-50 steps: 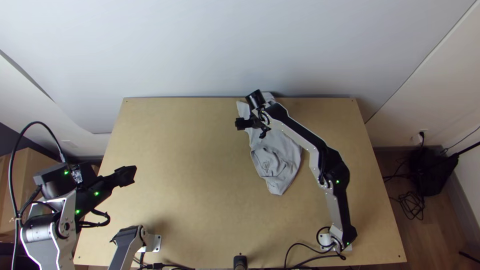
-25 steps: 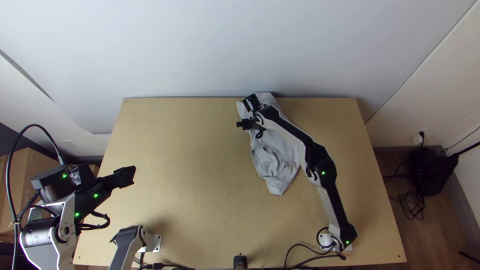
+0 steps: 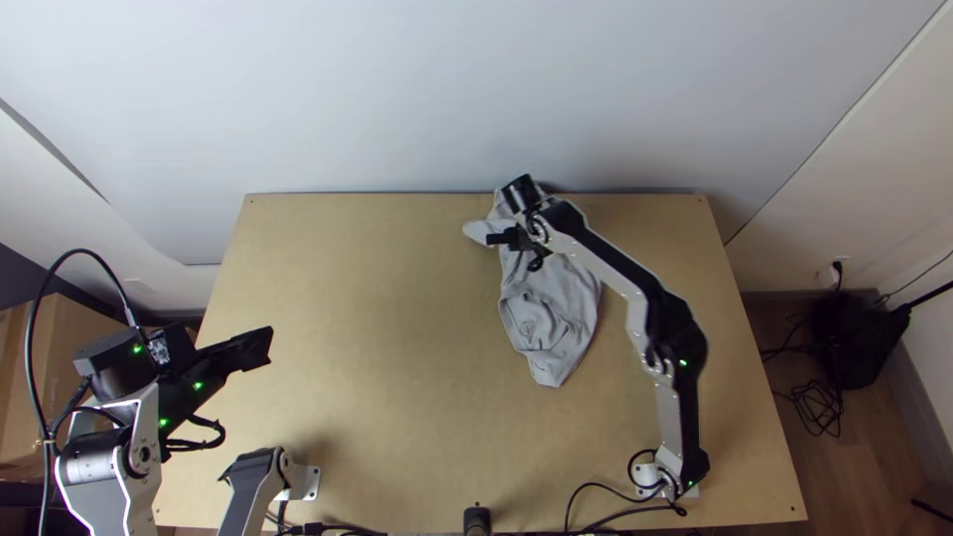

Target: Fold the t-shirt

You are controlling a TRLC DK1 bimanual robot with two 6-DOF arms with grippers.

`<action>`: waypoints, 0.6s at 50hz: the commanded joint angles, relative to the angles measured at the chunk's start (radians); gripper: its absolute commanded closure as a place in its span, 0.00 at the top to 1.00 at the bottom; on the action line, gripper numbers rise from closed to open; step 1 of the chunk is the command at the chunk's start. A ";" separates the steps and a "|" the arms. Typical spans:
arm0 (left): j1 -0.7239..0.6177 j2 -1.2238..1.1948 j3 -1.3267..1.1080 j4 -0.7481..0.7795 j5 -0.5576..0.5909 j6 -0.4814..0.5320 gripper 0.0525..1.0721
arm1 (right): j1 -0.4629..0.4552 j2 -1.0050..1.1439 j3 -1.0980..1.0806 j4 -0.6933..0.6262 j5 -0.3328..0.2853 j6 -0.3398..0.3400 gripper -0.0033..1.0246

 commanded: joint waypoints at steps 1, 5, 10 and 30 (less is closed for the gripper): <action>-0.015 -0.014 -0.046 0.021 0.011 0.038 0.95 | -0.011 -0.210 -0.106 -0.008 0.013 -0.001 0.03; -0.038 -0.003 -0.066 0.037 0.013 0.046 0.95 | -0.014 -0.331 -0.191 -0.008 0.005 0.000 0.03; -0.077 0.002 -0.083 0.069 0.014 0.052 0.95 | -0.017 -0.480 -0.297 -0.008 -0.010 0.003 0.03; -0.343 0.149 -0.127 0.351 0.031 -0.017 0.95 | -0.127 -1.014 -0.618 -0.144 -0.069 0.095 0.03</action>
